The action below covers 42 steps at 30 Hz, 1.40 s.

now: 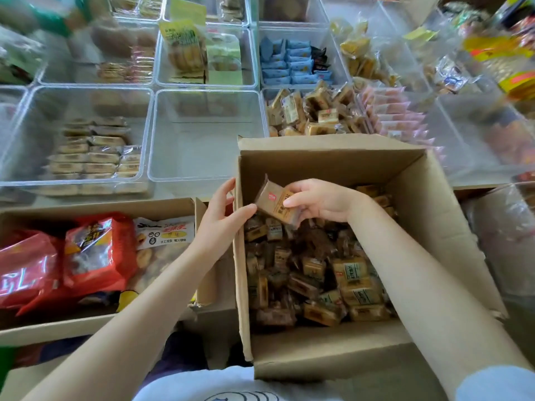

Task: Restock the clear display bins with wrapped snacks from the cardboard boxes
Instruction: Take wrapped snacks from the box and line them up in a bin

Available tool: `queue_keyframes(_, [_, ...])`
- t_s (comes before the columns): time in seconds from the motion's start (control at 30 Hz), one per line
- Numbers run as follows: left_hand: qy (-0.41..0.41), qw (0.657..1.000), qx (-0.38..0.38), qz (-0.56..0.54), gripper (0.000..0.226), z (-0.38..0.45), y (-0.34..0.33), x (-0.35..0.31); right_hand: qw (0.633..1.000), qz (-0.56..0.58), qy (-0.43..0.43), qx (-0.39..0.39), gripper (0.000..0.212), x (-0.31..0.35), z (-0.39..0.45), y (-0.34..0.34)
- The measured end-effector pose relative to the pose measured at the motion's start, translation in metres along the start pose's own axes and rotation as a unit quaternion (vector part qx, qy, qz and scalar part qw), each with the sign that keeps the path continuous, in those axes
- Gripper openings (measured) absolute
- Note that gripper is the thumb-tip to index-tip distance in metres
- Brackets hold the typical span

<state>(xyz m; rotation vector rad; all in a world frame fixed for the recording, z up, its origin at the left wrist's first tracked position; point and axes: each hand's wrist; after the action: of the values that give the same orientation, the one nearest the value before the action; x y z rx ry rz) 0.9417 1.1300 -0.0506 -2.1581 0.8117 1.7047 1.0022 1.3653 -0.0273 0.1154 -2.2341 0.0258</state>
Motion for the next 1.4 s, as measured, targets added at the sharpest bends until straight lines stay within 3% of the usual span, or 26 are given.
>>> queue_keyframes(0.13, [0.005, 0.997, -0.056, -0.06, 0.055, 0.002, 0.032, -0.02, 0.989, 0.095, 0.089, 0.065, 0.044, 0.046, -0.007, -0.011])
queue_keyframes(0.23, [-0.013, 0.993, -0.046, -0.109, 0.045, 0.009, 0.067, -0.045, 0.986, 0.093, 0.128, 0.049, 0.04, 0.083, 0.005, -0.039])
queue_keyframes(0.33, [-0.042, 0.991, -0.082, -0.092, 0.044, 0.021, 0.109, -0.058, 0.989, 0.012, 0.147, -0.009, 0.037, 0.118, 0.035, -0.075])
queue_keyframes(0.47, [-0.08, 0.988, -0.13, -0.02, 0.025, 0.046, 0.185, -0.048, 0.973, -0.128, 0.171, -0.088, 0.026, 0.16, 0.093, -0.122])
queue_keyframes(0.63, [-0.09, 0.983, -0.157, 0.037, 0.03, 0.083, 0.271, -0.021, 0.969, -0.159, 0.169, -0.086, 0.031, 0.189, 0.182, -0.185])
queue_keyframes(0.7, [-0.076, 0.984, -0.16, 0.029, 0.04, 0.105, 0.302, -0.002, 0.97, -0.137, 0.164, -0.118, 0.031, 0.192, 0.22, -0.201])
queue_keyframes(0.77, [-0.06, 0.978, -0.17, 0.106, 0.055, 0.13, 0.332, 0.03, 0.959, -0.144, 0.163, -0.184, 0.032, 0.198, 0.258, -0.208])
queue_keyframes(0.87, [-0.055, 0.908, -0.188, 0.37, 0.065, 0.16, 0.372, 0.082, 0.909, -0.239, 0.176, -0.292, 0.028, 0.212, 0.311, -0.211])
queue_keyframes(0.93, [-0.041, 0.872, -0.173, 0.456, 0.057, 0.168, 0.389, 0.105, 0.847, -0.38, 0.193, -0.319, 0.027, 0.221, 0.345, -0.213])
queue_keyframes(1.07, [-0.033, 0.849, -0.152, 0.505, 0.049, 0.175, 0.396, 0.128, 0.692, -0.663, 0.122, -0.258, 0.02, 0.223, 0.405, -0.223])
queue_keyframes(1.13, [-0.033, 0.85, -0.16, 0.501, 0.045, 0.176, 0.394, 0.128, 0.66, -0.717, 0.065, -0.213, 0.027, 0.218, 0.427, -0.23])
queue_keyframes(1.27, [-0.042, 0.847, -0.172, 0.501, 0.042, 0.177, 0.394, 0.131, 0.664, -0.722, 0.027, -0.192, 0.031, 0.203, 0.456, -0.235])
queue_keyframes(1.4, [-0.038, 0.848, -0.16, 0.504, 0.046, 0.177, 0.393, 0.131, 0.745, -0.636, 0.001, -0.2, 0.031, 0.178, 0.462, -0.228])
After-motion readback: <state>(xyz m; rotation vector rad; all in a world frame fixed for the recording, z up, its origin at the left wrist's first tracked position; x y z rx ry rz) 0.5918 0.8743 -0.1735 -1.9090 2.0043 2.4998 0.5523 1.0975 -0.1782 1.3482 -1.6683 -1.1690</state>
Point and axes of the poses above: each hand's wrist, its own z-axis towards the middle knuckle, its own y-axis out of the back of the hand, x = y × z, and after that the axes turned 5 degrees about -x, right-handed
